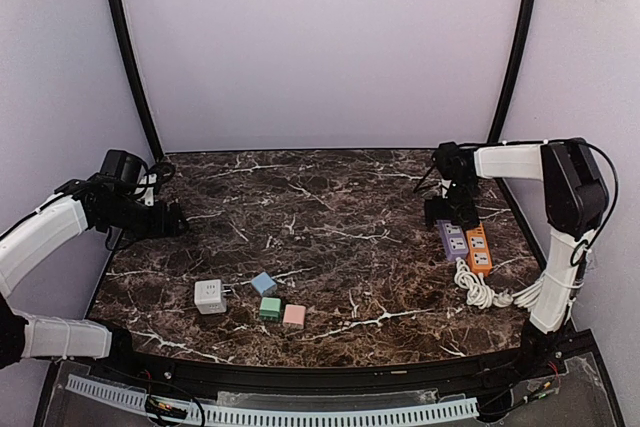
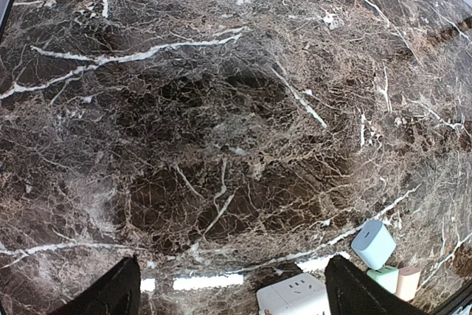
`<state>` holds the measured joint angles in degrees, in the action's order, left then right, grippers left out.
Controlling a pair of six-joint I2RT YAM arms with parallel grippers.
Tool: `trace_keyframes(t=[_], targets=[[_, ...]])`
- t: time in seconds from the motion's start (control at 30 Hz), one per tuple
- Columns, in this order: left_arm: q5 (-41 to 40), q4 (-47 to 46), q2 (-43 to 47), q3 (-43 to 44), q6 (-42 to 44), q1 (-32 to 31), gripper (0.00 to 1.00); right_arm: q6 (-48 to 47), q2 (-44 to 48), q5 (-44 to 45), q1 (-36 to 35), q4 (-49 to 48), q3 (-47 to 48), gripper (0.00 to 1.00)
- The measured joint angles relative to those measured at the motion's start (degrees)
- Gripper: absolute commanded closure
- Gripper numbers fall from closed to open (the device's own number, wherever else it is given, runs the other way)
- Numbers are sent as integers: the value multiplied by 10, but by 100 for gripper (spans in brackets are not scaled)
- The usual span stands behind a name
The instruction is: Insert the plug
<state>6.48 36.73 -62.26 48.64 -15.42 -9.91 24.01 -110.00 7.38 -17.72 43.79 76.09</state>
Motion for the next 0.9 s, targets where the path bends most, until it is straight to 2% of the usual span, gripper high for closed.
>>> trace_keyframes(t=[0.3,0.57,0.8,0.9], targets=[[0,0,-2,0,0,0,14,-2,0,0,0,0,-20,22],[2,0,-5,0,0,0,15,-11,1,7,-15,4,-27,38],[2,0,-5,0,0,0,16,-19,1,20,-35,13,-24,62],[2,0,-5,0,0,0,16,-25,1,21,-40,21,-20,69]])
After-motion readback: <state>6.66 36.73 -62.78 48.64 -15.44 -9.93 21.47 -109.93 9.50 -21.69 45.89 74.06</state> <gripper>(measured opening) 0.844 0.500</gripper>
